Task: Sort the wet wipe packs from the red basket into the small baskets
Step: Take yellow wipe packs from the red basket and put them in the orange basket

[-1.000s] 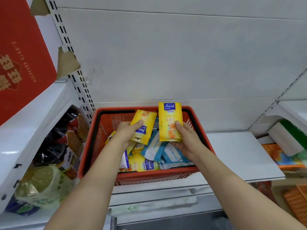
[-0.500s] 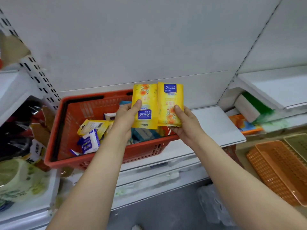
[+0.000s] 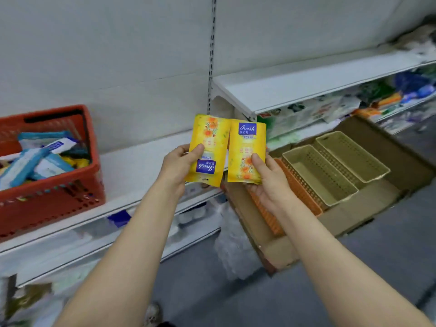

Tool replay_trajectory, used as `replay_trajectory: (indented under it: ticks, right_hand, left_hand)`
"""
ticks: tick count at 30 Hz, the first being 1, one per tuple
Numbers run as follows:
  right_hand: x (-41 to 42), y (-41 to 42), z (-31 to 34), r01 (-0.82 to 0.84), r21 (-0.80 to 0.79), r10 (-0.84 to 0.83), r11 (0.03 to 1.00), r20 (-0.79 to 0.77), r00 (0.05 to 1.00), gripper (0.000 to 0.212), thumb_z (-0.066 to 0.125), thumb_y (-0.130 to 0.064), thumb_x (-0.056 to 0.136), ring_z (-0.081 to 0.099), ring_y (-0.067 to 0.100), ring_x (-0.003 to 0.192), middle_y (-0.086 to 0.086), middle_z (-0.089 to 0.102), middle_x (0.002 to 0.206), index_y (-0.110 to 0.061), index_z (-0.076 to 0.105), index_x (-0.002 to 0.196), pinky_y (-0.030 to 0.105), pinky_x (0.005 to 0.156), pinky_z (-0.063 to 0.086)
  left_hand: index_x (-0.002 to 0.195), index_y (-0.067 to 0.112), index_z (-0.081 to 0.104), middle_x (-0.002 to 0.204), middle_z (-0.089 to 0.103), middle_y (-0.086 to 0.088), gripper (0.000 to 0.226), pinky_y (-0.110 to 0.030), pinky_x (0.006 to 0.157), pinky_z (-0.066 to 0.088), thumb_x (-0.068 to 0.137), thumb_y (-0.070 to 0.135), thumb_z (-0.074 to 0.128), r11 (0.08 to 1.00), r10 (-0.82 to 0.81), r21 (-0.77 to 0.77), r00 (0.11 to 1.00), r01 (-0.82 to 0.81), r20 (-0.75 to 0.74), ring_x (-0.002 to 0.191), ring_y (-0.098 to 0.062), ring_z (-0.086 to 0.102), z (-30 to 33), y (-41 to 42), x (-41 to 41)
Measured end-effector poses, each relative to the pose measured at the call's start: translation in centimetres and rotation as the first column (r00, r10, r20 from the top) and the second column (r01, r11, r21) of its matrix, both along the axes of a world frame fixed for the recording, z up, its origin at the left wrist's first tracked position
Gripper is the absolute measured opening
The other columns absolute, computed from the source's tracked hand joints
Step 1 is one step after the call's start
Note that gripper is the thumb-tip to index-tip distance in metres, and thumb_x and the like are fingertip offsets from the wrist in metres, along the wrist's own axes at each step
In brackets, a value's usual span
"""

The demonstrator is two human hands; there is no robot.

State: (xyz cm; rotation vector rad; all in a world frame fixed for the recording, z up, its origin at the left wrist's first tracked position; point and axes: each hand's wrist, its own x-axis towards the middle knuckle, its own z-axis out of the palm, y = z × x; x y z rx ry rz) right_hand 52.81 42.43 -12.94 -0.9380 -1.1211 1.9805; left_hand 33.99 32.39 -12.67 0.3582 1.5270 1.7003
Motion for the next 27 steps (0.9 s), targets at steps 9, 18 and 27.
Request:
replay_trajectory:
  ticks: [9,18,27]
  right_hand:
    - [7.9,9.2,-3.6,0.019,-0.051,-0.012,0.999,0.149,0.989,0.032,0.068,-0.032,0.090,0.074,0.017,0.084,0.001,0.076,0.099,-0.021,0.057,0.119,0.041,0.073,0.058]
    - [9.3,18.0,-8.7,0.062,-0.096,-0.019,0.993,0.398,0.917,0.041,0.075,-0.035,0.085,0.073,0.016,0.083,0.004,0.075,0.103,-0.020,0.058,0.119,0.034,0.070,0.057]
    - [7.2,25.1,-13.8,-0.216,-0.092,0.217,0.972,0.697,0.683,0.030,0.079,-0.023,0.083,0.067,0.020,0.080,0.012,0.071,0.110,-0.016,0.062,0.107,0.030,0.065,0.056]
  left_hand:
    - [0.112,0.013,0.065,0.090,0.077,-0.002,0.041,-0.024,0.045,0.050,0.080,0.036,0.078,0.984,-0.024,-0.174,0.999,0.027,0.022,0.069,-0.013,0.073,-2.0,8.6,6.8]
    - [0.115,0.014,0.059,0.107,0.072,-0.008,0.054,-0.036,0.068,0.060,0.073,0.040,0.083,0.950,-0.023,-0.309,0.998,0.038,0.051,0.088,-0.022,0.072,-7.1,16.9,6.5]
    - [0.109,0.010,0.062,0.098,0.074,-0.008,0.046,-0.031,0.058,0.057,0.075,0.032,0.083,0.920,0.142,-0.384,0.980,-0.078,0.140,0.071,-0.016,0.073,-12.0,17.7,6.3]
